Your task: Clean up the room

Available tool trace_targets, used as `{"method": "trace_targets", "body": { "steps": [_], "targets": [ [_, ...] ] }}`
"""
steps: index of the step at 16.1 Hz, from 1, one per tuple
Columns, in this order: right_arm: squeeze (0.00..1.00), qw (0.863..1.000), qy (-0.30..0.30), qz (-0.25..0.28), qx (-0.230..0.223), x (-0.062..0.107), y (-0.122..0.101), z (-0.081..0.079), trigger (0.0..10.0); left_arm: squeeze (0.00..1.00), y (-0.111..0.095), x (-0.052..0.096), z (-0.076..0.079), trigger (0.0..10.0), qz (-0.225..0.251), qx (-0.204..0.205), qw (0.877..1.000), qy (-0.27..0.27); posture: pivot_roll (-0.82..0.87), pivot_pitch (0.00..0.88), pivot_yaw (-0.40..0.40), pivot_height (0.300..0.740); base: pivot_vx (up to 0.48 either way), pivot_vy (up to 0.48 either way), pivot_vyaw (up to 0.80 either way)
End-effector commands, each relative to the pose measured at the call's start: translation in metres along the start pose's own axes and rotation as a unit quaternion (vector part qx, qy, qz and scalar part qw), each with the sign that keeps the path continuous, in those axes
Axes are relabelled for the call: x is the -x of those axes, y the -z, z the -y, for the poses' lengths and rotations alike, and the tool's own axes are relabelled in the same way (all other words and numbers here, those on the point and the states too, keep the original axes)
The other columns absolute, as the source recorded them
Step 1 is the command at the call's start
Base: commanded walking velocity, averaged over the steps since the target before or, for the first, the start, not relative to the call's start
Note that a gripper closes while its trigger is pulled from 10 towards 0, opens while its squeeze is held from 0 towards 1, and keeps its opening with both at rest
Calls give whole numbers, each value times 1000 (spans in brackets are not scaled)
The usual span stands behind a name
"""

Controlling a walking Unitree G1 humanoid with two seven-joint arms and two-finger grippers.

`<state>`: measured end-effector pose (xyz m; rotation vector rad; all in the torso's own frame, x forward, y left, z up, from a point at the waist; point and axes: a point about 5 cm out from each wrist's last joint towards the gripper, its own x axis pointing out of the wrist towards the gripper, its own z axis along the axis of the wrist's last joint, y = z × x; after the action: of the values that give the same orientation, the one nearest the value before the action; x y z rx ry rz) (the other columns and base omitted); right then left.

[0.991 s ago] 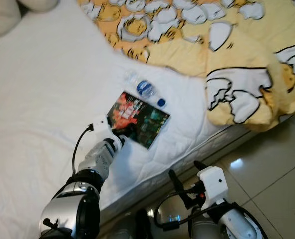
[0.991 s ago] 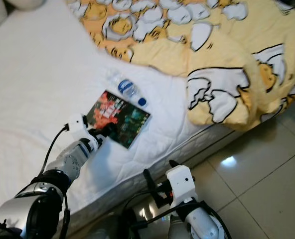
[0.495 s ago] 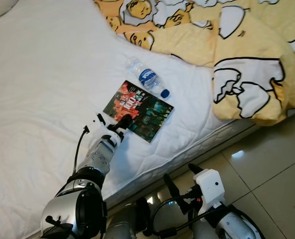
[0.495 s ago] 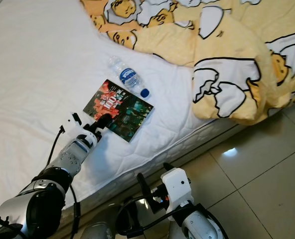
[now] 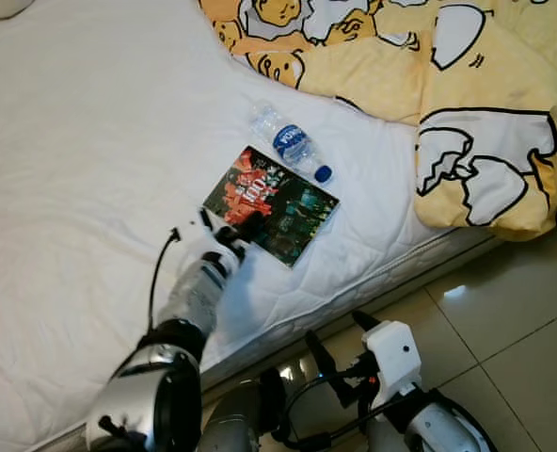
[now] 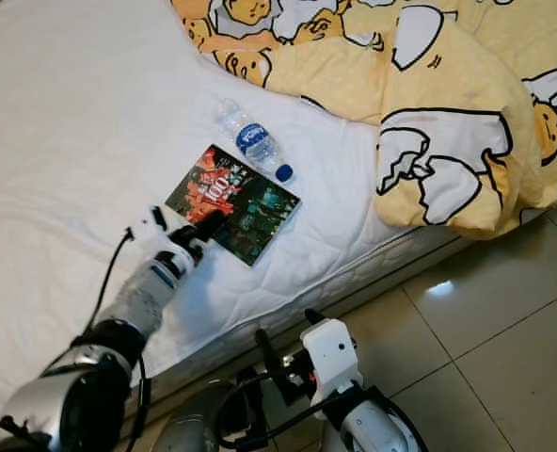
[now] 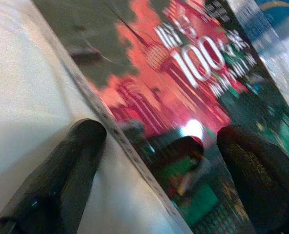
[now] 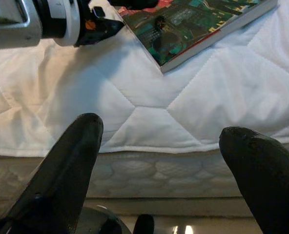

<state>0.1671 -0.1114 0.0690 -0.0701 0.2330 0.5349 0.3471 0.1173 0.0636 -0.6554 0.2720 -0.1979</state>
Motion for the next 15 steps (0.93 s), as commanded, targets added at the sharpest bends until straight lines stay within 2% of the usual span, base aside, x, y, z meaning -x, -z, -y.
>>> {"method": "trace_targets", "body": {
  "steps": [1, 3, 6, 7, 8, 10, 11, 12, 13, 15],
  "targets": [
    [0, 1000, -12, -6, -12, 0, 3, -6, 10000, 0, 10, 3, -3, 10000, -20, -3, 1000, 1, -280, 289, 196, 740, 0, 0, 0],
    [0, 1000, -16, -4, -10, -1, 2, -6, 10000, 0, 13, 3, -2, 10000, -26, 12, 1000, -3, -279, 292, 192, 740, 0, 0, 0],
    [0, 1000, -20, -6, -9, -1, 3, -9, 10000, 0, 21, 1, 3, 10000, -40, 61, 997, -4, -281, 298, 190, 740, 0, 0, 0],
    [0, 1000, -21, -6, -9, 0, 3, -9, 10000, 0, 22, 0, 6, 6353, -42, 52, 998, 1, -284, 301, 190, 740, 0, 0, 0],
    [0, 1000, -21, -7, -10, 0, 3, -9, 10000, 0, 25, -1, 10, 0, -46, 50, 998, 8, -285, 302, 190, 740, 0, 0, 0],
    [0, 1000, -20, -7, -11, 0, 3, -9, 10000, 0, 29, 0, 11, 0, -54, 44, 998, 8, -286, 304, 191, 740, 0, 0, 0],
    [0, 1000, -19, -7, -12, 0, 3, -9, 10000, 0, 31, 0, 11, 0, -55, 55, 997, 6, -286, 306, 192, 740, 0, 0, 0],
    [0, 1000, -16, -8, -15, 1, 3, -9, 10000, 0, 32, 1, 9, 0, -51, 106, 993, 3, -286, 311, 192, 740, 0, 0, 0],
    [0, 1000, -14, -9, -16, 2, 3, -9, 10000, 0, 32, 1, 8, 0, -48, 131, 990, 0, -288, 314, 191, 740, 0, 0, 0],
    [0, 1000, -13, -10, -17, 4, 3, -10, 10000, 0, 34, 1, 9, 0, -49, 131, 990, 1, -290, 316, 190, 740, 0, 0, 0]
  ]
}}
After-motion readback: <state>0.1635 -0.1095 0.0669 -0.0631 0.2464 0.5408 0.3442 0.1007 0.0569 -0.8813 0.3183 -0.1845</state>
